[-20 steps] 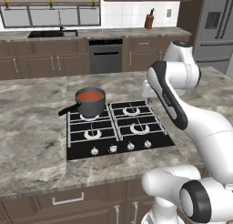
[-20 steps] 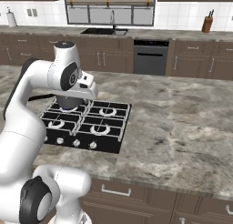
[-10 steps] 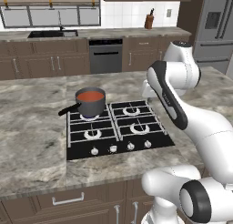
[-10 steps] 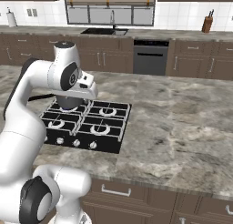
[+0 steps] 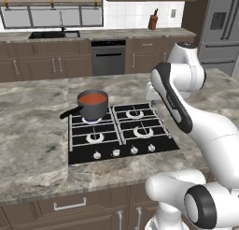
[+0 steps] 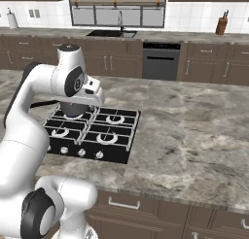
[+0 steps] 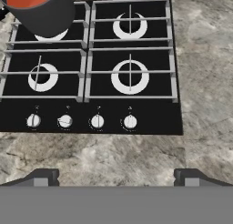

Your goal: Wait until the marinara sauce is simmered to a deep red color and then turn off the stove.

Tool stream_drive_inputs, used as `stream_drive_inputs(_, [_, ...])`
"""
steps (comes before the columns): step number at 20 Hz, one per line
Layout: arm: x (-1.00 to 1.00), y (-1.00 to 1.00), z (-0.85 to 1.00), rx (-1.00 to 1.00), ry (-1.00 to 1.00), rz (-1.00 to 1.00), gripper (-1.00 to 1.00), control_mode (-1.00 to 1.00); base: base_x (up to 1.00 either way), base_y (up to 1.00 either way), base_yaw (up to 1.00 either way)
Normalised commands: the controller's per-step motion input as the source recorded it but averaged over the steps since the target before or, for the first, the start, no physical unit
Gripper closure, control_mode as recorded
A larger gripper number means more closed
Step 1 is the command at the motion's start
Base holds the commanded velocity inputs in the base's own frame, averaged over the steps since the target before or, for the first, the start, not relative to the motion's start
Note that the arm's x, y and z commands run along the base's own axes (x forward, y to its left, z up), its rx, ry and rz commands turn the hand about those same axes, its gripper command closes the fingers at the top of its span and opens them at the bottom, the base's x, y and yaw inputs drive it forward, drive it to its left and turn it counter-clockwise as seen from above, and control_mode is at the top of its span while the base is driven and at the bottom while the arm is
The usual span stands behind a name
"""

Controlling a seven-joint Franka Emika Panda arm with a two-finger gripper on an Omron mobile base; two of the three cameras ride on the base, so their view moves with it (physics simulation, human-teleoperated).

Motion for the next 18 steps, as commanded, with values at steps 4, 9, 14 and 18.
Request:
stream_drive_inputs(4, [0.0,0.0,0.0,0.0,0.0,0.0,-1.0,-1.0,0.0,0.0,0.0])
stream_drive_inputs(9, [0.0,0.0,0.0,0.0,0.0,0.0,-1.0,-1.0,0.0,0.0,0.0])
stream_drive_inputs(14, [0.0,0.0,0.0,0.0,0.0,0.0,-1.0,-1.0,0.0,0.0,0.0])
stream_drive_inputs(18, [0.0,0.0,0.0,0.0,0.0,0.0,-1.0,-1.0,0.0,0.0,0.0])
